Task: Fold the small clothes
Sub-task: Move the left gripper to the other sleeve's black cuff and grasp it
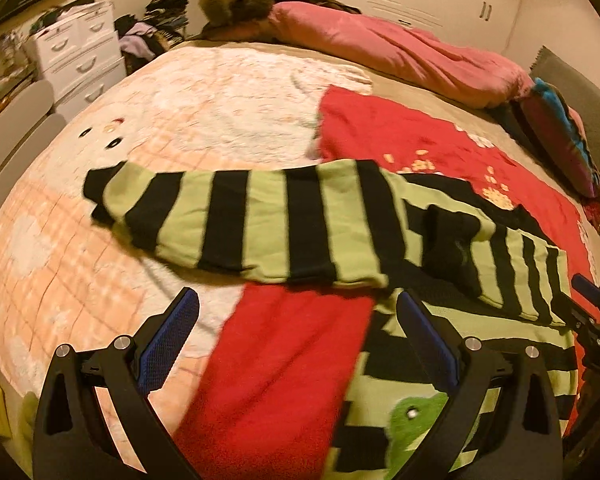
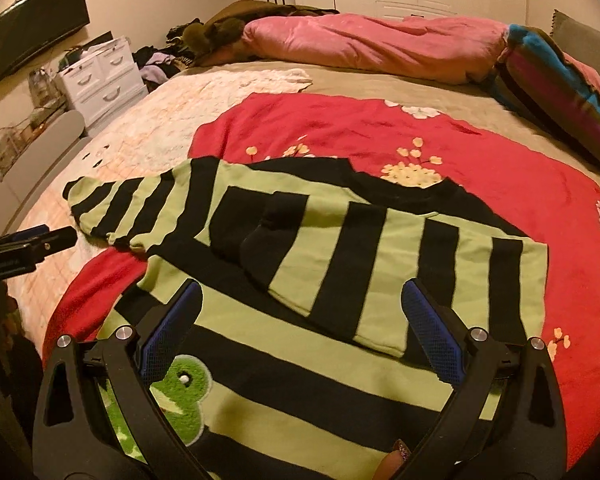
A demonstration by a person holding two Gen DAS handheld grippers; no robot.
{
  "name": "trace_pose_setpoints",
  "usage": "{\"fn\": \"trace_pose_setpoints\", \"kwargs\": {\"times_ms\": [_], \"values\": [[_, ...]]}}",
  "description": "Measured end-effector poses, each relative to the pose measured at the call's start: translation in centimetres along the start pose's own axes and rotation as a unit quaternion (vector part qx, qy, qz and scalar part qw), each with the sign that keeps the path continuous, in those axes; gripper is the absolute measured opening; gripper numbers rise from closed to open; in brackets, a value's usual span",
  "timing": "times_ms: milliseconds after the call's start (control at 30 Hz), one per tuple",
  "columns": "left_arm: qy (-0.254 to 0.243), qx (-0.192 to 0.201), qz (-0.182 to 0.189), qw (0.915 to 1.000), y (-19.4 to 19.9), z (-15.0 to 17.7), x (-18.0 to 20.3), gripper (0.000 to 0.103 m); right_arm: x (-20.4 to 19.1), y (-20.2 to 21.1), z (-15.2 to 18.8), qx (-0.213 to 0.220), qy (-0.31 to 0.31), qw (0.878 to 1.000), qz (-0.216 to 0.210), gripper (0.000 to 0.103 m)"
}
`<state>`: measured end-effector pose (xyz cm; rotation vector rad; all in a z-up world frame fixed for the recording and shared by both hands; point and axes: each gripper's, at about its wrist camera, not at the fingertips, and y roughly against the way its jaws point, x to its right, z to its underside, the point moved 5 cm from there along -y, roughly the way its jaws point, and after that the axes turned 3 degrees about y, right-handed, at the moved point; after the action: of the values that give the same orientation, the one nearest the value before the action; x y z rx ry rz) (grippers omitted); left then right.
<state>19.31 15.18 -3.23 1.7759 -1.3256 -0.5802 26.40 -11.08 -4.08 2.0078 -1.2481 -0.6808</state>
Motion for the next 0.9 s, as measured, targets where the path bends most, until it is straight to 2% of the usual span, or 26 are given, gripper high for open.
{"fn": "trace_pose_setpoints", "kwargs": {"times_ms": [267, 433, 567, 700, 800, 833, 867, 900], "values": [[0.066, -0.01, 0.005, 0.9978, -0.5, 0.1, -5.5, 0.099, -3.2, -0.9, 1.0, -0.016, 0.023, 1.0, -0.004, 0.094], [0.132, -0.005, 0.001, 0.9912, -1.0, -0.3, -10.3, 0.099, -5.4, -1.6, 1.5, -0.023, 0.046, 0.999, -0.004, 0.094], [0.205, 0.003, 0.019, 0.9786, -1.9, -0.7, -14.7, 0.098, -6.7, -1.9, 1.9, -0.024, 0.061, 0.998, -0.012, 0.094], [0.296, 0.006, 0.047, 0.954, -4.1, -1.1, -18.7, 0.098, -6.7, -2.6, 2.4, -0.03, 0.073, 0.997, -0.002, 0.094], [0.343, 0.013, 0.077, 0.9361, -5.7, -2.0, -20.1, 0.096, -5.8, -3.3, 2.9, -0.041, 0.063, 0.997, 0.006, 0.094], [0.346, 0.014, 0.081, 0.9345, -6.1, -2.4, -20.1, 0.09, -5.3, -3.6, 3.0, -0.045, 0.057, 0.997, 0.009, 0.094], [0.346, 0.016, 0.084, 0.9341, -6.6, -2.8, -19.9, 0.08, -4.9, -3.8, 3.1, -0.047, 0.053, 0.997, 0.011, 0.094], [0.347, 0.015, 0.087, 0.9335, -7.3, -3.4, -19.7, 0.079, -4.5, -3.9, 3.2, -0.049, 0.049, 0.997, 0.014, 0.094]]}}
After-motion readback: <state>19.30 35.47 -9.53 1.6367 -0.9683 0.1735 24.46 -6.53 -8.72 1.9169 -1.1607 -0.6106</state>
